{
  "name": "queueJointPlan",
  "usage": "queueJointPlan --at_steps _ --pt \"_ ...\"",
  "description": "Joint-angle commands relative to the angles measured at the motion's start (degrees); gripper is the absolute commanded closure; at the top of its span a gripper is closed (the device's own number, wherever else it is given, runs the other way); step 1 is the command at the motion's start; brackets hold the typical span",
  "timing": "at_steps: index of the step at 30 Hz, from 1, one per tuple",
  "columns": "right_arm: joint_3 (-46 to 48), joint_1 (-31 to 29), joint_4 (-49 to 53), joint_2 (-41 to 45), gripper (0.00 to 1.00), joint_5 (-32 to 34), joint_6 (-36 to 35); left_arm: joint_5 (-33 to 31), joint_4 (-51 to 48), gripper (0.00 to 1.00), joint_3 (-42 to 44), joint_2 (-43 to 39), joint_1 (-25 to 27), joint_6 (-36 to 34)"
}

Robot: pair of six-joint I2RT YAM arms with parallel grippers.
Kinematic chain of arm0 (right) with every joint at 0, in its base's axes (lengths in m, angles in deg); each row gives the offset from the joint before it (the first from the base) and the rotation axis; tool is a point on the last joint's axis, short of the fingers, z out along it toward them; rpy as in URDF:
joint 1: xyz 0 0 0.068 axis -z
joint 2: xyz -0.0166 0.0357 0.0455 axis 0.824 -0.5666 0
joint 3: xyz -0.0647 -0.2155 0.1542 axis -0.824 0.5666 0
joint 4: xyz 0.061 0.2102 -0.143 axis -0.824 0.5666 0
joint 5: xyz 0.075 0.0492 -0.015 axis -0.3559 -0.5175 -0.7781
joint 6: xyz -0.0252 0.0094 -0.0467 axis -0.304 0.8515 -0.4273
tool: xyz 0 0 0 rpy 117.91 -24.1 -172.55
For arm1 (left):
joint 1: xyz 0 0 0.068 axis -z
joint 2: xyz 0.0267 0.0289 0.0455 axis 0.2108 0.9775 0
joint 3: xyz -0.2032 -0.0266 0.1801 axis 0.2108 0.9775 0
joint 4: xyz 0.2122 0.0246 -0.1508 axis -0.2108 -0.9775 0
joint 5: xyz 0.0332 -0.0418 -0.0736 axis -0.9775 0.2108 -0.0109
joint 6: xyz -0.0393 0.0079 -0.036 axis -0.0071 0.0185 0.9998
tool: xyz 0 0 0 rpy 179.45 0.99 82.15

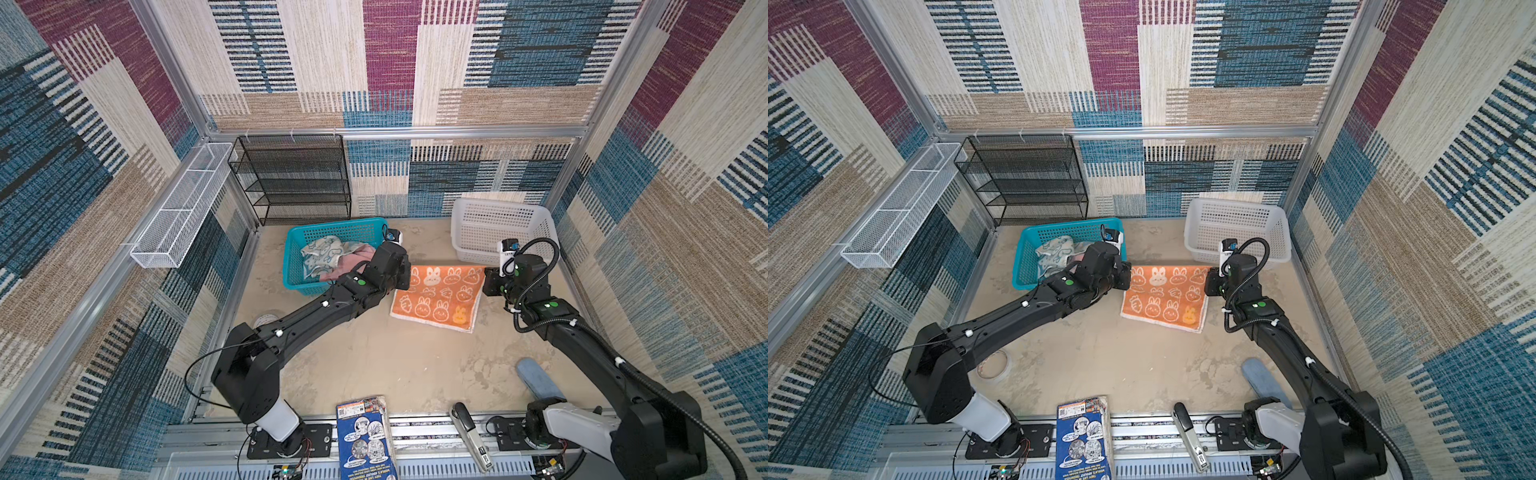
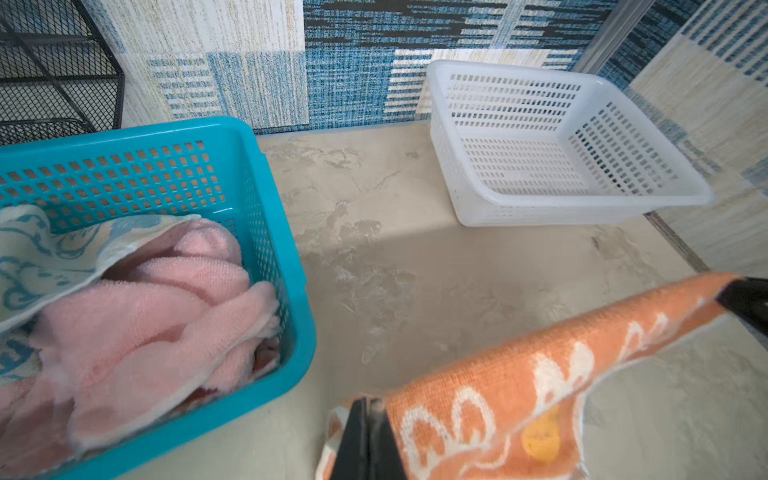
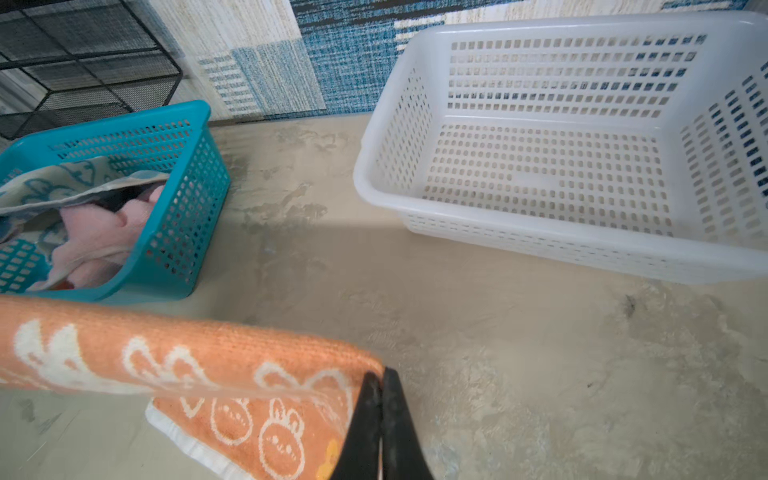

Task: Fold and stack the towels
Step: 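Lay the folded edge onto the towel and open both grippers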

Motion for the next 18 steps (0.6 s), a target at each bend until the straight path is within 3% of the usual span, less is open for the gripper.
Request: queueJointPlan --at_steps 1,10,18 --pt "-1.42 0.12 -6.73 -4.57 1.0 3.68 -1.21 -1.6 6.6 1.0 -1.45 3.96 -1.4 -2.99" --pt "0.96 0.13 -11.32 -11.66 1.0 3.94 -3.16 1.38 15.75 1.0 -0.84 13.12 -3.44 -4.61" --pt "3.76 0.13 -7.21 -8.45 1.0 3.2 -1.35 3.54 16.79 1.0 2.06 12.05 -3.62 -3.38"
